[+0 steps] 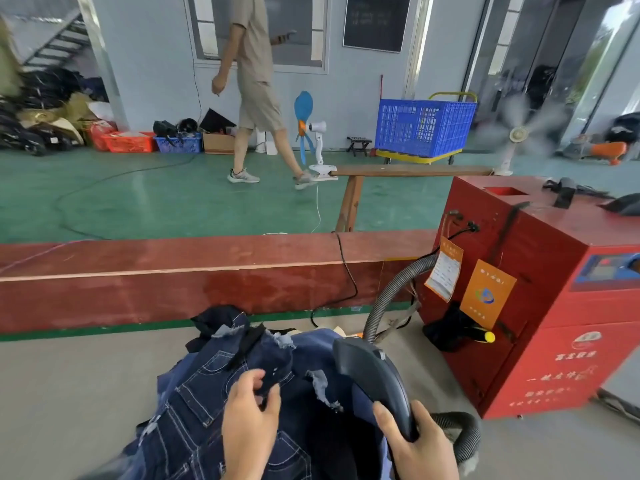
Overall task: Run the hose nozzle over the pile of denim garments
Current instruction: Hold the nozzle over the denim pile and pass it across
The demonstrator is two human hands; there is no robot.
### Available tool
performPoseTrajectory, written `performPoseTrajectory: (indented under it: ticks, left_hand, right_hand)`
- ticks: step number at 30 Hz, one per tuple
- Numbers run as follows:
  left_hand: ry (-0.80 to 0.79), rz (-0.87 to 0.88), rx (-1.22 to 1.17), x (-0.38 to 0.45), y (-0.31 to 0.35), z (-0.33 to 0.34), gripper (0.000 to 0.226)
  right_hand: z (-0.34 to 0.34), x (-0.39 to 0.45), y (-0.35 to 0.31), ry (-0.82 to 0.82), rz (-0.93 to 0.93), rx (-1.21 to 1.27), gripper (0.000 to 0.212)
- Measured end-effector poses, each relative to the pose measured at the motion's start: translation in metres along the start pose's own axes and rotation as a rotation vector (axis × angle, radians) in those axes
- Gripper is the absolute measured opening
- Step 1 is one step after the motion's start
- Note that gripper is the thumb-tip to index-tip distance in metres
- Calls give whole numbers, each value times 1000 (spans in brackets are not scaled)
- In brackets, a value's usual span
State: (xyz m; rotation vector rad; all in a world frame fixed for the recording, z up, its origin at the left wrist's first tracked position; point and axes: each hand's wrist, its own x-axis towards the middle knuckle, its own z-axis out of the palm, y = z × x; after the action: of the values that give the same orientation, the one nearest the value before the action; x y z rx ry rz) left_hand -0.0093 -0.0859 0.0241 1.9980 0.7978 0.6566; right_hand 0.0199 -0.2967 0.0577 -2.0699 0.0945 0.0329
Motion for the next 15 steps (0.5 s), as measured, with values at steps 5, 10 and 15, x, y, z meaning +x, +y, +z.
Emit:
performPoseTrajectory:
  ticks: [5, 10, 15]
  left_hand:
    - [-302, 21, 396, 28, 23, 26, 77]
    - [-331, 110, 648, 49, 27, 29, 33]
    - [25, 277, 220, 44, 33, 7, 16]
  right_hand:
    - [-5, -2, -7, 2, -14, -80, 41]
    - [-1, -10, -34, 186, -69, 3, 39]
    - [23, -5, -60, 558, 17, 490, 16]
